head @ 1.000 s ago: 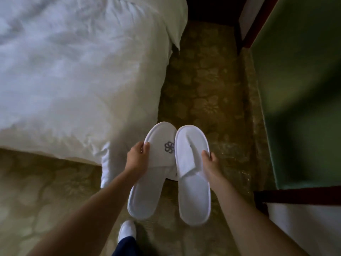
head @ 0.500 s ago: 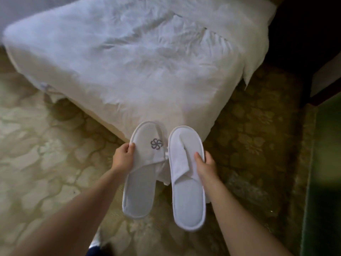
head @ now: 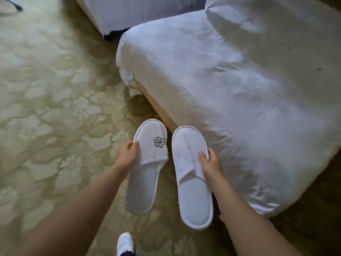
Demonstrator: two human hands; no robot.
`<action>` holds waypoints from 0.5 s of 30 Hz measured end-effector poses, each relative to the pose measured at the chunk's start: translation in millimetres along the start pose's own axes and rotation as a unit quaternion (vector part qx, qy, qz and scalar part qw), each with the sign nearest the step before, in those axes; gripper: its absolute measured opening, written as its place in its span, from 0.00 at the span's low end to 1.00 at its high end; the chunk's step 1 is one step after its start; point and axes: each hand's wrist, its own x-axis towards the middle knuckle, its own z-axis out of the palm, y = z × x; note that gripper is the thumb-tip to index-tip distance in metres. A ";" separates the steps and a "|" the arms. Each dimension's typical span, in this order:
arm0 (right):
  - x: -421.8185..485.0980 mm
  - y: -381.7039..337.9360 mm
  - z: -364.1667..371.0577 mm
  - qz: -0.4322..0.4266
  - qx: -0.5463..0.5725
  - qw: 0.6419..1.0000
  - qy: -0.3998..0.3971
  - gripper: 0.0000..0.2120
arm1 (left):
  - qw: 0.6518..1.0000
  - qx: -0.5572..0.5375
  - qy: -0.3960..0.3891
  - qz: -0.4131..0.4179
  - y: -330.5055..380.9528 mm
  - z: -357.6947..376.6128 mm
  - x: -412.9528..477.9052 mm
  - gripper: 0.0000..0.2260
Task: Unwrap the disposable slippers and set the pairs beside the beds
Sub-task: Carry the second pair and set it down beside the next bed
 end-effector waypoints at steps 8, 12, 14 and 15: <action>24.6 -131.3 156.8 -0.079 -0.041 0.990 -0.106 0.19 | 0.996 -0.010 0.073 -0.043 -5.0 -163.0 108.4 0.13; 38.0 -175.4 207.2 -0.094 -0.067 0.984 -0.136 0.19 | 0.991 -0.052 0.100 -0.075 -3.8 -212.7 141.5 0.10; 47.3 -195.7 225.2 -0.104 -0.078 0.981 -0.144 0.19 | 0.988 -0.067 0.111 -0.087 0.5 -230.5 157.2 0.10; 52.2 -205.8 233.4 -0.108 -0.080 0.979 -0.152 0.19 | 0.986 -0.075 0.116 -0.092 4.2 -238.0 164.8 0.10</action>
